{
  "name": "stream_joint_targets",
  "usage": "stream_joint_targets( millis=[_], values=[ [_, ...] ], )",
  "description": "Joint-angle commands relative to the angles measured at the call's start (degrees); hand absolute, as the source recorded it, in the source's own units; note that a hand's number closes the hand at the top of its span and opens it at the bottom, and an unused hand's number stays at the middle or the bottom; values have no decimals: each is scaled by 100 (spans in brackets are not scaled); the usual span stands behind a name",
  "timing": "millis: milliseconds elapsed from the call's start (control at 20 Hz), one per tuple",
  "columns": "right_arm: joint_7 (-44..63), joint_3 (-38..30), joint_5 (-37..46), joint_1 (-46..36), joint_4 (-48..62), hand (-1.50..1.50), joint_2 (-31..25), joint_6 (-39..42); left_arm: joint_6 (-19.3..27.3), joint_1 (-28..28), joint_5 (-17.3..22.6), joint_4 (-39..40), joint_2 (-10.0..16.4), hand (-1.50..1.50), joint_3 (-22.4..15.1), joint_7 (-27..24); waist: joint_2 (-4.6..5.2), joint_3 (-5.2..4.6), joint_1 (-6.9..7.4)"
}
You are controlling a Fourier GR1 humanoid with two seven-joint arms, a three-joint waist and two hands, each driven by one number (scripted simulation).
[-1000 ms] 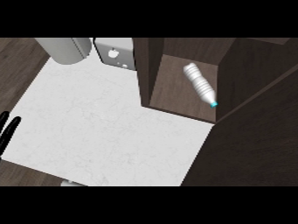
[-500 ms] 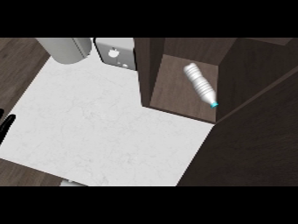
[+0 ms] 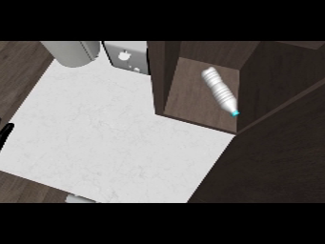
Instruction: Pick up the bottled water, place it into the cabinet and close the cabinet
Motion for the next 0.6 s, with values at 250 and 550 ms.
stream_joint_targets(
  millis=[250, 550],
  values=[
    [303, 528, -766, -103, 298, 150, 551, -124, -132, -135, 28, 13, 55, -150, 60, 2, 191, 40, 256],
    [574, 104, -816, -332, 424, 150, 795, -429, -188, -184, 109, 65, 90, -150, 128, 25, 157, 45, 193]
  ],
)
